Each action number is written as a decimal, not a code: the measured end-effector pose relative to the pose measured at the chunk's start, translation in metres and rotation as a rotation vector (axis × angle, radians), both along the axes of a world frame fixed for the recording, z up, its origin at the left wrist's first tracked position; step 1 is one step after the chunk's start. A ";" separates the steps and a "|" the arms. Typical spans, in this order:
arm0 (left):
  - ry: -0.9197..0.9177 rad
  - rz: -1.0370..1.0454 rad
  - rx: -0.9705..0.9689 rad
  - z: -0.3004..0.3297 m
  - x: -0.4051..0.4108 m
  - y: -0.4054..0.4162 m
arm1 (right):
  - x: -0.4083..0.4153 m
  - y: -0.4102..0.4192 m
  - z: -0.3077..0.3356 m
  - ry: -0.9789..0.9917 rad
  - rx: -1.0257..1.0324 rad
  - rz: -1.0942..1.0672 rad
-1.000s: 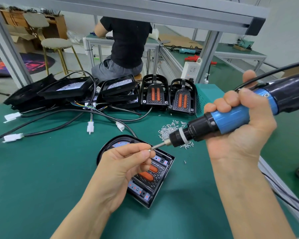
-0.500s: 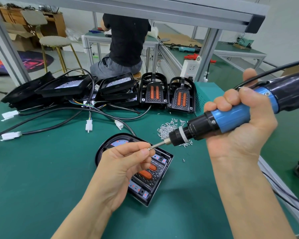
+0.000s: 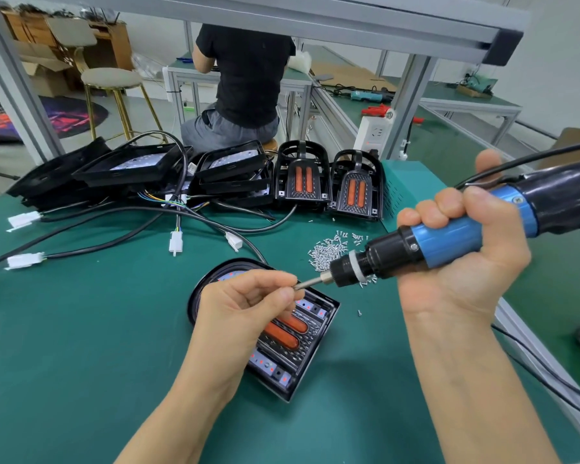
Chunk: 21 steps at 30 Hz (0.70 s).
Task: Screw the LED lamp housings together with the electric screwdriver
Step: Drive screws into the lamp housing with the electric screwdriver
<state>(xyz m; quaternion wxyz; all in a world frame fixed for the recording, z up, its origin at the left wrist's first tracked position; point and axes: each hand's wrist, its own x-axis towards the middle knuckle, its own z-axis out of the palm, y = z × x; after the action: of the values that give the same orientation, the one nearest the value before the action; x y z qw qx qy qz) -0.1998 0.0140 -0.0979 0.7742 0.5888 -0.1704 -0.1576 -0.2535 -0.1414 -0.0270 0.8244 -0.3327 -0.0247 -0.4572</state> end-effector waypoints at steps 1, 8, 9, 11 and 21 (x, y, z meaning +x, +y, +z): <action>0.019 0.004 -0.014 0.000 0.000 0.000 | 0.001 -0.001 0.000 -0.006 0.015 0.003; 0.059 0.058 -0.060 -0.007 0.000 -0.006 | 0.005 0.000 -0.005 -0.008 0.053 -0.026; 0.072 0.059 -0.076 -0.008 -0.001 -0.007 | 0.006 0.000 -0.005 -0.012 0.053 -0.031; 0.118 0.060 -0.116 -0.011 -0.002 -0.009 | 0.006 -0.001 -0.006 -0.012 0.061 -0.036; -0.157 0.360 0.197 -0.017 0.018 0.031 | 0.004 -0.010 -0.005 -0.015 0.045 -0.033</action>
<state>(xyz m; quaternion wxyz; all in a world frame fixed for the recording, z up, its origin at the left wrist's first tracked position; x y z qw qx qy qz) -0.1821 0.0453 -0.1154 0.7128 0.6931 -0.1062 0.0135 -0.2500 -0.1513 -0.0320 0.8239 -0.3109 -0.0151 -0.4736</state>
